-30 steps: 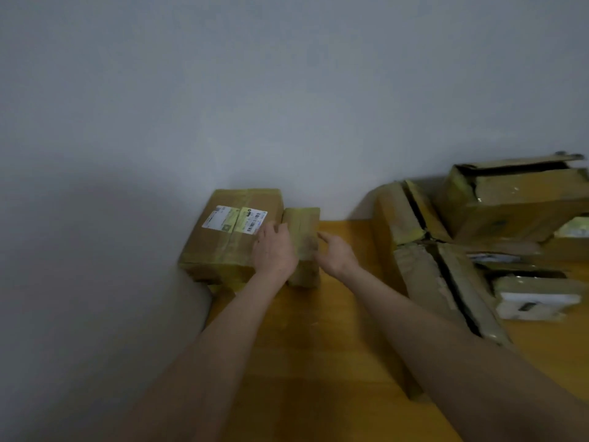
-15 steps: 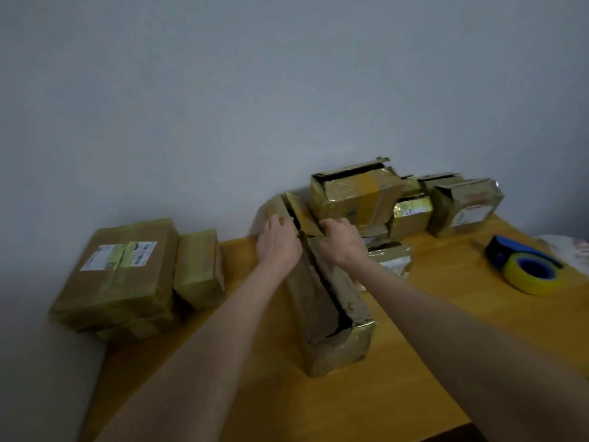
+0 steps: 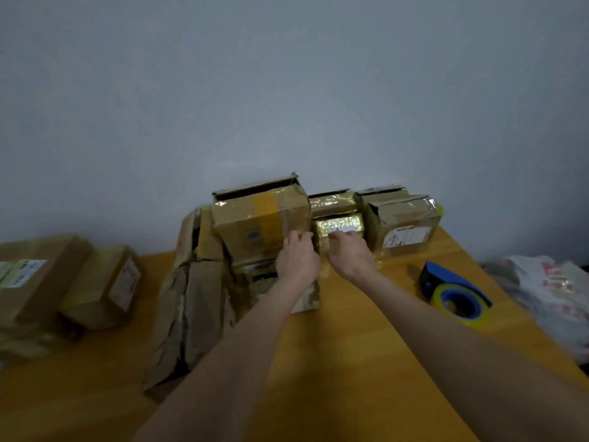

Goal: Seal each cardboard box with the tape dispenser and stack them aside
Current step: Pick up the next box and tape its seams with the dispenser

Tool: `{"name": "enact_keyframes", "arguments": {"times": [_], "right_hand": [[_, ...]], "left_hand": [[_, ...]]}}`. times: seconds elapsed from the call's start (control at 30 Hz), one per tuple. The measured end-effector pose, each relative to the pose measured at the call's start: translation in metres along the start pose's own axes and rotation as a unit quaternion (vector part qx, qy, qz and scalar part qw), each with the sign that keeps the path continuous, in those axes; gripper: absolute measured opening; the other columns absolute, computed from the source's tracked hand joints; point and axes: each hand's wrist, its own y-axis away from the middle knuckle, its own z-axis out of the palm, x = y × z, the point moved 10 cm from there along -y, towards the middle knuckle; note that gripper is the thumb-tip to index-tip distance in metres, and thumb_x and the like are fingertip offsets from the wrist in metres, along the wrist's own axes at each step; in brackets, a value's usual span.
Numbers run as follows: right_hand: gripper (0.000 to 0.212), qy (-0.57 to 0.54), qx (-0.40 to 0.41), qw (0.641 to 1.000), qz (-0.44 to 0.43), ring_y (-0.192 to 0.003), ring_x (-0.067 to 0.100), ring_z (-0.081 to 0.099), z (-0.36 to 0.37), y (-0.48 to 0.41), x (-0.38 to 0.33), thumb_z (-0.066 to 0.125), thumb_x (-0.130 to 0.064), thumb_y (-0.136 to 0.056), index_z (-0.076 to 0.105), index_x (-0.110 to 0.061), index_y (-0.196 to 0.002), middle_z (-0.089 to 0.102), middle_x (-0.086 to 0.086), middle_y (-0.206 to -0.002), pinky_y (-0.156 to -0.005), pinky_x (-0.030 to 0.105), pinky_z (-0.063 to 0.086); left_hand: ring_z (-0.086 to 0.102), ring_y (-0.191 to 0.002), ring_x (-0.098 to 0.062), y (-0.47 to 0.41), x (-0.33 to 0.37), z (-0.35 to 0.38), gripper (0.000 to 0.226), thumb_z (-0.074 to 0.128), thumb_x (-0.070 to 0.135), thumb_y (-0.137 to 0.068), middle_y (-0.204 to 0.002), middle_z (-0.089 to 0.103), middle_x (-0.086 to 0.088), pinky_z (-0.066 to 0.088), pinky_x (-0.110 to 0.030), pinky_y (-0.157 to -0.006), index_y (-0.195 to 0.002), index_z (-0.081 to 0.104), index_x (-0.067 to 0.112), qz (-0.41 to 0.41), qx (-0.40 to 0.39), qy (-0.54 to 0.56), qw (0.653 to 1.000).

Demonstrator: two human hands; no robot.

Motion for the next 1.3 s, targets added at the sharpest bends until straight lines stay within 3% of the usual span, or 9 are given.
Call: {"name": "enact_keyframes", "arguments": {"times": [0.13, 0.27, 0.33, 0.53, 0.67, 0.83, 1.0, 1.13, 1.3], "right_hand": [[0.050, -0.057, 0.011, 0.998, 0.001, -0.124, 0.029, 0.049, -0.020, -0.030, 0.020, 0.058, -0.023, -0.094, 0.045, -0.018, -0.141, 0.045, 0.008, -0.143, -0.097, 0.039, 0.046], [0.050, -0.185, -0.004, 0.983, -0.013, -0.120, 0.024, 0.054, -0.013, -0.060, 0.001, 0.060, -0.021, -0.094, 0.044, -0.016, -0.141, 0.051, 0.007, -0.140, -0.086, 0.031, 0.046], [0.059, -0.259, -0.038, 0.965, -0.008, -0.127, 0.026, 0.049, -0.003, -0.075, -0.011, 0.063, -0.021, -0.092, 0.038, -0.015, -0.145, 0.047, 0.008, -0.144, -0.093, 0.034, 0.045], [0.084, -0.345, -0.119, 0.931, 0.012, -0.141, 0.030, 0.032, 0.023, -0.116, -0.036, 0.069, -0.028, -0.088, 0.018, -0.018, -0.154, 0.027, 0.009, -0.157, -0.107, 0.041, 0.036], [0.075, -0.400, -0.183, 0.898, 0.003, -0.121, 0.021, 0.048, 0.033, -0.129, -0.048, 0.070, -0.030, -0.087, 0.030, -0.016, -0.150, 0.043, 0.007, -0.147, -0.085, 0.026, 0.046], [0.067, -0.441, -0.094, 0.892, -0.018, -0.113, 0.019, 0.053, -0.016, -0.143, -0.042, 0.066, -0.047, -0.086, 0.044, -0.011, -0.139, 0.054, 0.004, -0.131, -0.086, 0.030, 0.047], [0.063, -0.424, -0.037, 0.905, 0.018, -0.101, 0.018, 0.055, -0.071, -0.146, 0.005, 0.055, -0.068, -0.082, 0.049, -0.015, -0.114, 0.056, 0.001, -0.113, -0.087, 0.039, 0.048], [0.054, -0.465, -0.050, 0.883, 0.040, -0.090, 0.012, 0.052, -0.097, -0.133, 0.041, 0.054, -0.068, -0.083, 0.048, -0.018, -0.103, 0.055, 0.001, -0.109, -0.073, 0.032, 0.043], [0.044, -0.532, -0.102, 0.840, 0.036, -0.108, 0.025, 0.057, -0.116, -0.113, 0.060, 0.059, -0.058, -0.086, 0.048, -0.018, -0.101, 0.056, 0.007, -0.114, -0.096, 0.049, 0.050]], "left_hand": [[0.046, -0.122, -0.017, -0.018, 0.014, -0.029, 0.044, 0.052, 0.020, -0.095, -0.139, 0.041, -0.003, 0.050, -0.030, -0.091, -0.138, 0.043, 0.016, -0.003, 0.120, 0.017, 0.993], [0.041, -0.128, -0.022, -0.036, -0.029, -0.075, 0.050, 0.051, 0.022, -0.094, -0.142, 0.040, -0.008, 0.040, -0.038, -0.105, -0.141, 0.036, 0.011, -0.085, 0.215, 0.021, 0.973], [0.034, -0.134, -0.026, -0.043, -0.064, -0.091, 0.055, 0.051, 0.023, -0.094, -0.145, 0.035, -0.013, 0.034, -0.040, -0.110, -0.143, 0.031, 0.007, -0.143, 0.235, 0.020, 0.961], [0.021, -0.142, -0.033, -0.066, -0.157, -0.079, 0.072, 0.046, 0.037, -0.098, -0.157, 0.018, -0.016, 0.026, -0.045, -0.112, -0.152, 0.008, 0.007, -0.297, 0.166, 0.155, 0.928], [0.040, -0.131, -0.035, -0.077, -0.165, -0.069, 0.070, 0.038, 0.051, -0.097, -0.150, 0.034, -0.015, 0.036, -0.044, -0.103, -0.151, 0.018, 0.011, -0.353, 0.151, 0.243, 0.891], [0.047, -0.120, -0.034, -0.081, -0.122, -0.108, 0.065, 0.033, 0.058, -0.095, -0.141, 0.042, -0.013, 0.035, -0.037, -0.083, -0.143, 0.034, 0.015, -0.325, 0.257, 0.216, 0.884], [0.049, -0.120, -0.029, -0.073, -0.055, -0.116, 0.066, 0.030, 0.062, -0.094, -0.141, 0.043, -0.010, 0.036, -0.040, -0.089, -0.142, 0.038, 0.018, -0.296, 0.279, 0.202, 0.891], [0.051, -0.096, -0.017, -0.052, -0.004, -0.122, 0.058, 0.034, 0.060, -0.094, -0.125, 0.052, -0.007, 0.037, -0.032, -0.079, -0.134, 0.051, 0.020, -0.268, 0.330, 0.196, 0.883], [0.049, -0.086, 0.000, -0.015, 0.047, -0.130, 0.048, 0.044, 0.054, -0.093, -0.113, 0.049, 0.004, 0.036, -0.017, -0.070, -0.131, 0.053, 0.026, -0.188, 0.385, 0.234, 0.873]]}}
